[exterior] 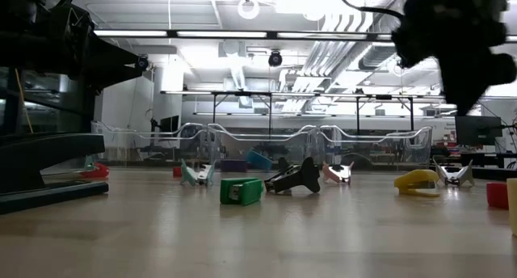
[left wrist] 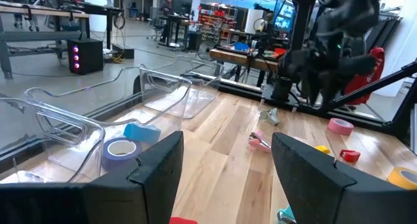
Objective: Pick and place Stapler, Stapler remover, tape
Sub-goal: Put the pink tape into the middle transparent bin
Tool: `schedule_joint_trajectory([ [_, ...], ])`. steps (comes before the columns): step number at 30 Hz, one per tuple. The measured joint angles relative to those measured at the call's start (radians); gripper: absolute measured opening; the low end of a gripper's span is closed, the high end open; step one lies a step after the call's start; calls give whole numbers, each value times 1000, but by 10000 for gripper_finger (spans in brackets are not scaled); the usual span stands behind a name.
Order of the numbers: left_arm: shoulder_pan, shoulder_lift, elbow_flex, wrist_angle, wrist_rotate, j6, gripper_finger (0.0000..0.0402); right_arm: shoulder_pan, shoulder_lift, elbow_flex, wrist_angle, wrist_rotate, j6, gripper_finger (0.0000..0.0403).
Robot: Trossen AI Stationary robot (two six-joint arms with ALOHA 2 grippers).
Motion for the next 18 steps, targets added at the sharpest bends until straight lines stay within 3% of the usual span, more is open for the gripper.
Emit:
schedule_joint_trajectory([
  [5, 0, 0, 0, 0, 0, 0, 230, 116, 1, -65, 86, -5, 171, 145],
  [18, 0, 0, 0, 0, 0, 0, 230, 325, 11, -90, 72, -21, 614, 144],
])
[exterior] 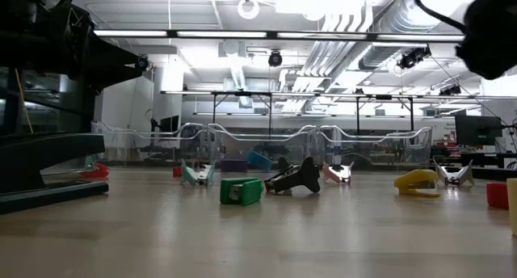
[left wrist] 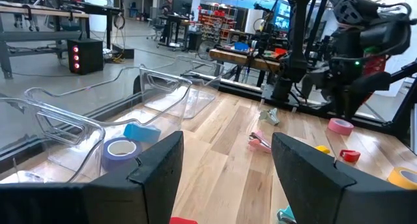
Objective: Pick and place Stapler, Stapler remover, tape
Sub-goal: Put the pink tape into the middle transparent bin
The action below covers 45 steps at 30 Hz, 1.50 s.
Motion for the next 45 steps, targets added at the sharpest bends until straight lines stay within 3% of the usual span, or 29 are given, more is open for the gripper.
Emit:
schedule_joint_trajectory([
  [13, 0, 0, 0, 0, 0, 0, 230, 203, 101, 0, 43, -81, 409, 144],
  [27, 0, 0, 0, 0, 0, 0, 230, 196, 101, 0, -107, -91, 407, 144],
  [45, 0, 0, 0, 0, 0, 0, 230, 191, 279, 1, -14, -95, 375, 144],
])
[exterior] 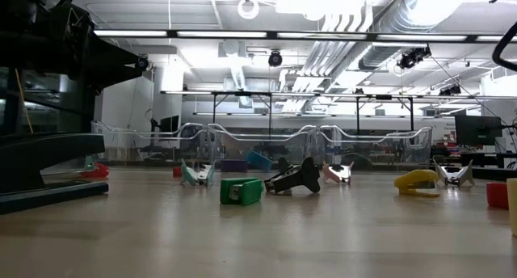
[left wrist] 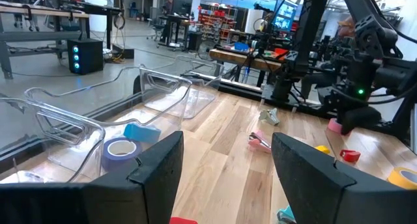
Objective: Pick and place Stapler, Stapler remover, tape
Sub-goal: Put the pink tape into the middle transparent bin
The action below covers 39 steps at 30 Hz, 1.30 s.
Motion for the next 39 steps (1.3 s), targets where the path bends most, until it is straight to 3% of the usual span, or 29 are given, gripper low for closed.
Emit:
schedule_joint_trajectory([
  [7, 0, 0, 0, 0, 0, 0, 230, 0, 30, 3, 34, -4, -16, 124],
  [16, 0, 0, 0, 0, 0, 0, 230, 0, 29, 3, 49, 14, -93, 32],
  [25, 0, 0, 0, 0, 0, 0, 230, -34, -60, 0, 73, 93, -215, 31],
  [32, 0, 0, 0, 0, 0, 0, 230, -155, -205, -1, 67, 207, -463, 31],
  [39, 0, 0, 0, 0, 0, 0, 230, -369, -304, 0, 89, 200, -874, 31],
])
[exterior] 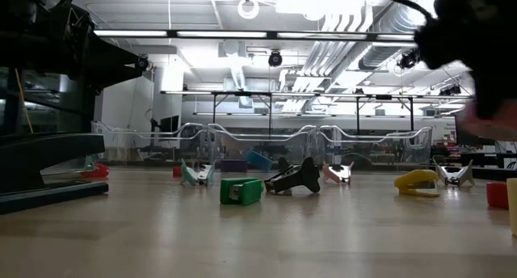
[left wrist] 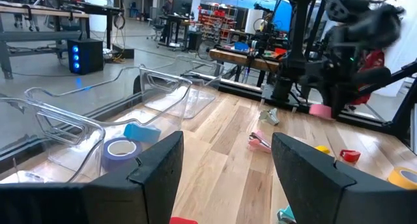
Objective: Pick and place Stapler, Stapler remover, tape
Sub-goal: Put the pink tape into the middle transparent bin
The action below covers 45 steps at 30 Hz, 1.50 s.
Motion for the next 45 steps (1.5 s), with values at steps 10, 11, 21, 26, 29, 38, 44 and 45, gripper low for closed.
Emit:
schedule_joint_trajectory([
  [10, 0, 0, 0, 0, 0, 0, 230, -350, 22, 47, 156, -137, -532, 31],
  [11, 0, 0, 0, 0, 0, 0, 230, -384, 34, 72, 151, -138, -580, 31],
  [21, 0, 0, 0, 0, 0, 0, 230, -667, 272, 441, 29, -146, -945, 31],
  [26, 0, 0, 0, 0, 0, 0, 230, -761, 439, 638, -11, -147, -1047, 31],
  [29, 0, 0, 0, 0, 0, 0, 230, -801, 544, 741, -14, -145, -1054, 31],
  [38, 0, 0, 0, 0, 0, 0, 230, -914, 812, 976, -33, -108, -914, 33],
  [44, 0, 0, 0, 0, 0, 0, 230, -956, 897, 1014, -67, -118, -868, 44],
  [45, 0, 0, 0, 0, 0, 0, 230, -960, 901, 1009, -65, -127, -868, 42],
])
